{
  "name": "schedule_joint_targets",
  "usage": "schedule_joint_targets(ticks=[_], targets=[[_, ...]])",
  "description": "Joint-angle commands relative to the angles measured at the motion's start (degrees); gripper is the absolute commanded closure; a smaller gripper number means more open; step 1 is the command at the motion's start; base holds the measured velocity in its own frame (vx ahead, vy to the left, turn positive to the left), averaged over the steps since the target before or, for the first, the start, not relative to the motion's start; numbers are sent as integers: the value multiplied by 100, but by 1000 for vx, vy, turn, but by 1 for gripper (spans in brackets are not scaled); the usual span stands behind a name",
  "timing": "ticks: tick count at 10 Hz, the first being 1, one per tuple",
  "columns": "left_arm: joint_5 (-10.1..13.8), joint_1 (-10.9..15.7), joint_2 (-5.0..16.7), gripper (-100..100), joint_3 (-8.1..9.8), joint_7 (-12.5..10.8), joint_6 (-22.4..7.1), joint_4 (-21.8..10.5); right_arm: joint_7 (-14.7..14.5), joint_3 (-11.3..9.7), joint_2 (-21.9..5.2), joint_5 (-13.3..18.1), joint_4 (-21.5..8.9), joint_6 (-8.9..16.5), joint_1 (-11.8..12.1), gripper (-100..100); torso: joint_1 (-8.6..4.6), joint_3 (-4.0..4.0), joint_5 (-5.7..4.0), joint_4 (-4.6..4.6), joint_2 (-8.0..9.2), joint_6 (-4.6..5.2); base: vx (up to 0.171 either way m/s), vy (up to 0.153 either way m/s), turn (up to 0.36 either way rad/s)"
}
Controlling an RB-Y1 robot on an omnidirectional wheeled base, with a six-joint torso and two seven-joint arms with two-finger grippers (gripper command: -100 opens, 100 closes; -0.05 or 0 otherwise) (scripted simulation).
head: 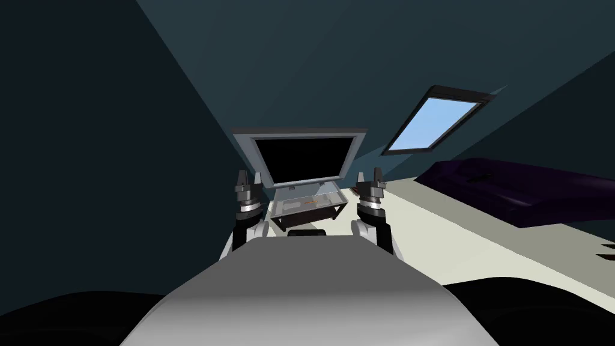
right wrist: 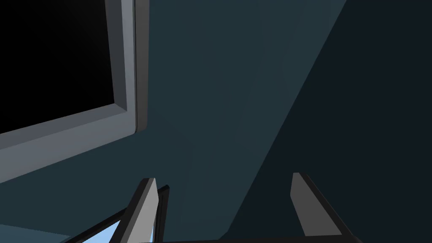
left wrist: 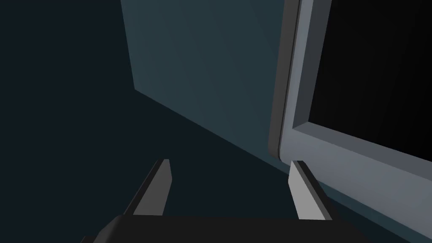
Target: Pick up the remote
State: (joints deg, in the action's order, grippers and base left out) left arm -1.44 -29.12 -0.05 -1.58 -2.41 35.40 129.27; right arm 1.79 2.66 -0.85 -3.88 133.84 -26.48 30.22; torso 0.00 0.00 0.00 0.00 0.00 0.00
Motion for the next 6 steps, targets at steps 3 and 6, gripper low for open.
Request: schedule_joint_targets(ticks=[3,6], targets=[[109,77,421,-100,70,-168,-287,-152,0,0,0,0,0,0,-1,0,2,3,0,1,6,2,-18,2,-141],[298,203,796,-100,189,-454,-768,-410,0,0,0,0,0,0,-1,0,4,6,1,2,11,3,-32,4,-236]])
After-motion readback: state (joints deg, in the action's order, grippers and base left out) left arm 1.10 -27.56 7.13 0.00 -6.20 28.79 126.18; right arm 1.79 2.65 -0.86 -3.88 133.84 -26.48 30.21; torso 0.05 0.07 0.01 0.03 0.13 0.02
